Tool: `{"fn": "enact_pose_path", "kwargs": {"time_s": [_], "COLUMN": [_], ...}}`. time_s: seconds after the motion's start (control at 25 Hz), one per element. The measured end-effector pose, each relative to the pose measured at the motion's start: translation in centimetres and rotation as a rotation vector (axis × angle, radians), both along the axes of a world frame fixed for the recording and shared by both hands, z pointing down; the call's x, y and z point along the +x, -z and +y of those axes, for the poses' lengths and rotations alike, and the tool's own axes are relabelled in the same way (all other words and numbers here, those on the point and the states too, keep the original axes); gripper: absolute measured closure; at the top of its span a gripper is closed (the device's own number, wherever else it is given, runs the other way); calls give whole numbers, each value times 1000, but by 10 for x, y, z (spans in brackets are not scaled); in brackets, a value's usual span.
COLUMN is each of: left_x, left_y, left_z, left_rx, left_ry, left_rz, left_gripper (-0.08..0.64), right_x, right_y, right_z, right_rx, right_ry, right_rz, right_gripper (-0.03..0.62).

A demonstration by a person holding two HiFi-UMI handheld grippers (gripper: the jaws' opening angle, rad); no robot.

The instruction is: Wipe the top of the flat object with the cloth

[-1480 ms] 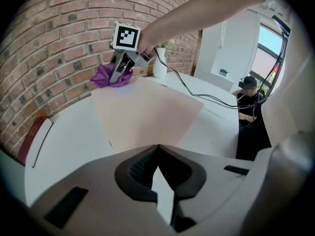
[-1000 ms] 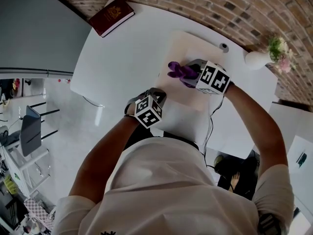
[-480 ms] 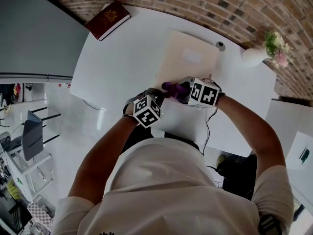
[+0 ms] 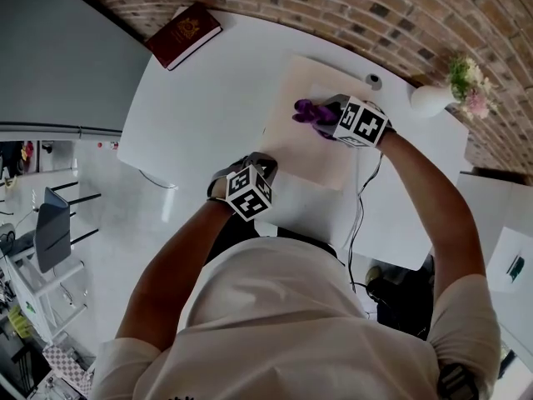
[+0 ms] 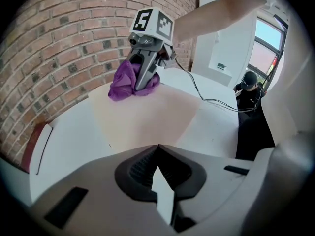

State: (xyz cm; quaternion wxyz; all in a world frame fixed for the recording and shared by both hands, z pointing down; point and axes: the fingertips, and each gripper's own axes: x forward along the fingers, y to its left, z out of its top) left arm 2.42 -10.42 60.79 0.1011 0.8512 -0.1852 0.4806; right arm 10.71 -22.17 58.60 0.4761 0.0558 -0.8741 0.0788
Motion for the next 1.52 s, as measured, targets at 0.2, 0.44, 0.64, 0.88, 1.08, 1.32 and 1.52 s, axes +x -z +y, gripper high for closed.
{"fn": "enact_pose_path", "kwargs": {"time_s": [0.2, 0.44, 0.64, 0.88, 1.08, 1.32, 1.52], "left_x": [1, 1, 2, 2, 0, 1, 3], "left_y": [0, -1, -1, -1, -2, -1, -2], "left_z": [0, 0, 0, 0, 0, 0, 2], "left_rx": [5, 15, 11, 5, -2, -5, -3], "left_ry": [-5, -23, -19, -28, -33, -40, -42], "left_rz": [-7, -24, -22, -24, -24, -27, -31], "left_gripper": [535, 535, 535, 535, 535, 535, 535], "right_x": [19, 43, 61, 50, 17, -11, -18], "right_y": [-2, -2, -4, 18, 33, 32, 17], "right_z": [-46, -99, -128, -116, -32, 74, 129], "right_rx": [50, 126, 171, 211, 109, -37, -119], "right_ry": [-57, -168, -280, -267, -104, 38, 121], "right_rz": [39, 75, 103, 32, -62, -114, -106], "right_gripper": [451, 451, 451, 451, 451, 451, 451]}}
